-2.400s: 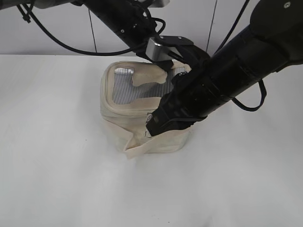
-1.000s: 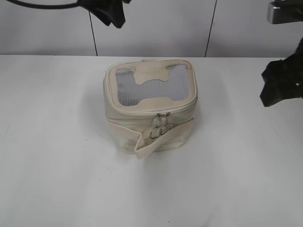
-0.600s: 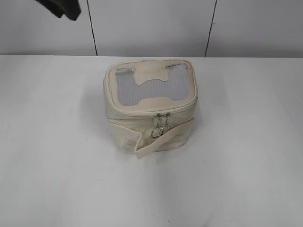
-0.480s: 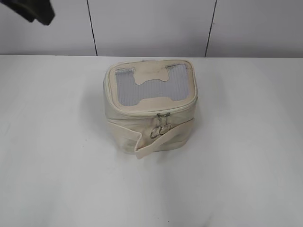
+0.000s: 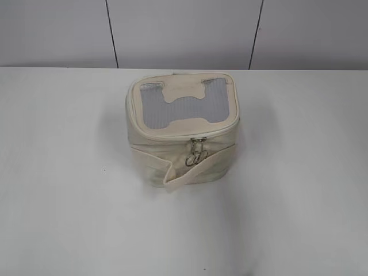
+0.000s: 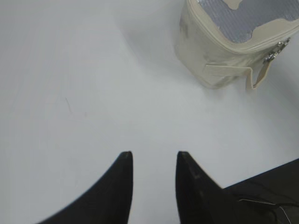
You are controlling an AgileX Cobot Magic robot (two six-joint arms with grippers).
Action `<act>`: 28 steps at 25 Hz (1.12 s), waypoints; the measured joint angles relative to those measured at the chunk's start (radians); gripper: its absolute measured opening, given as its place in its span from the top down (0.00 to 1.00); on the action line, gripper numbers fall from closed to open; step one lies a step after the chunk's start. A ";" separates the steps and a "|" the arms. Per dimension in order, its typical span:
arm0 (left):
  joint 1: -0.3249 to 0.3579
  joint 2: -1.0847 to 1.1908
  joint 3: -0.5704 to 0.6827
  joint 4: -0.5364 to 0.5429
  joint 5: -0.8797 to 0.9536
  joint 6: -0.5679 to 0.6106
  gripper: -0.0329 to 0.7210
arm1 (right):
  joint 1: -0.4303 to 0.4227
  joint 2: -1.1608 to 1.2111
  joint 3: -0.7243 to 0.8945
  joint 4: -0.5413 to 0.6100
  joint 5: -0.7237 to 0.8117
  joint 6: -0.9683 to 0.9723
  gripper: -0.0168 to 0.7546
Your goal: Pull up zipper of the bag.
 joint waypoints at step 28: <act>-0.001 -0.726 0.424 -0.166 -0.125 0.141 0.63 | 0.000 -0.692 0.259 0.053 -0.069 -0.075 0.26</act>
